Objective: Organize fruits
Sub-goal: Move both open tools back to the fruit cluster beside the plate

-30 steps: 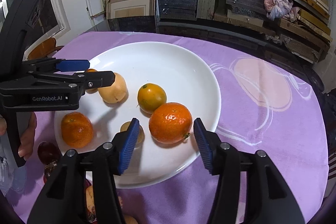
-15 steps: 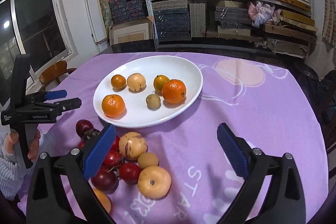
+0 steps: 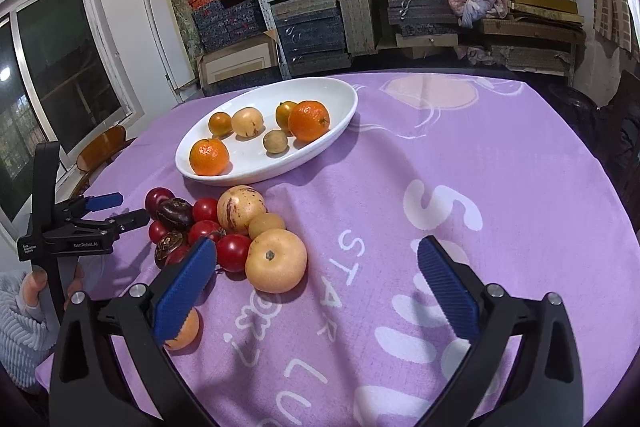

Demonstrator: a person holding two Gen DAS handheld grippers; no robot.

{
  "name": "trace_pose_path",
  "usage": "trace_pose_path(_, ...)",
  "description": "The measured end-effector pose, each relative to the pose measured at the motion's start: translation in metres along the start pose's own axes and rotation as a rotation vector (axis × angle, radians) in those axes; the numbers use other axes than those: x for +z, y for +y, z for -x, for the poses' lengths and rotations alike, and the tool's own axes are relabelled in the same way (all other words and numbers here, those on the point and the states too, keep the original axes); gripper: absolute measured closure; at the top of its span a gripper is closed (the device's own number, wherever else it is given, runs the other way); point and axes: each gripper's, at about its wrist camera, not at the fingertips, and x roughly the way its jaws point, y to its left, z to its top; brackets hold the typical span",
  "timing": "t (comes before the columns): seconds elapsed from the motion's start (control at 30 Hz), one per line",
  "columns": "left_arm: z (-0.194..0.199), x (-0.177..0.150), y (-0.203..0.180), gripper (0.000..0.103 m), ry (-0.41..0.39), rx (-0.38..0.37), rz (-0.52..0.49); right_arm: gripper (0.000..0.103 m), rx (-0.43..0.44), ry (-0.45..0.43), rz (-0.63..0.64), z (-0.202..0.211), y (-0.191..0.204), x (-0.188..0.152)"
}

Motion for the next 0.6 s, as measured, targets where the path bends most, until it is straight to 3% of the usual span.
trace_pose_path(0.2,0.003,-0.009,-0.008,0.003,0.018,-0.052,-0.031,0.004,0.062,0.011,0.074,0.002,0.017,-0.001)
trace_pose_path(0.4,0.003,-0.013,-0.02,0.003,0.009,-0.049,-0.085,0.004,0.094,0.04,0.18,-0.001,0.042,-0.006)
trace_pose_path(0.6,-0.008,-0.004,-0.007,0.003,0.046,-0.039,-0.002,0.004,0.094,0.065,0.195,-0.004,0.045,-0.01)
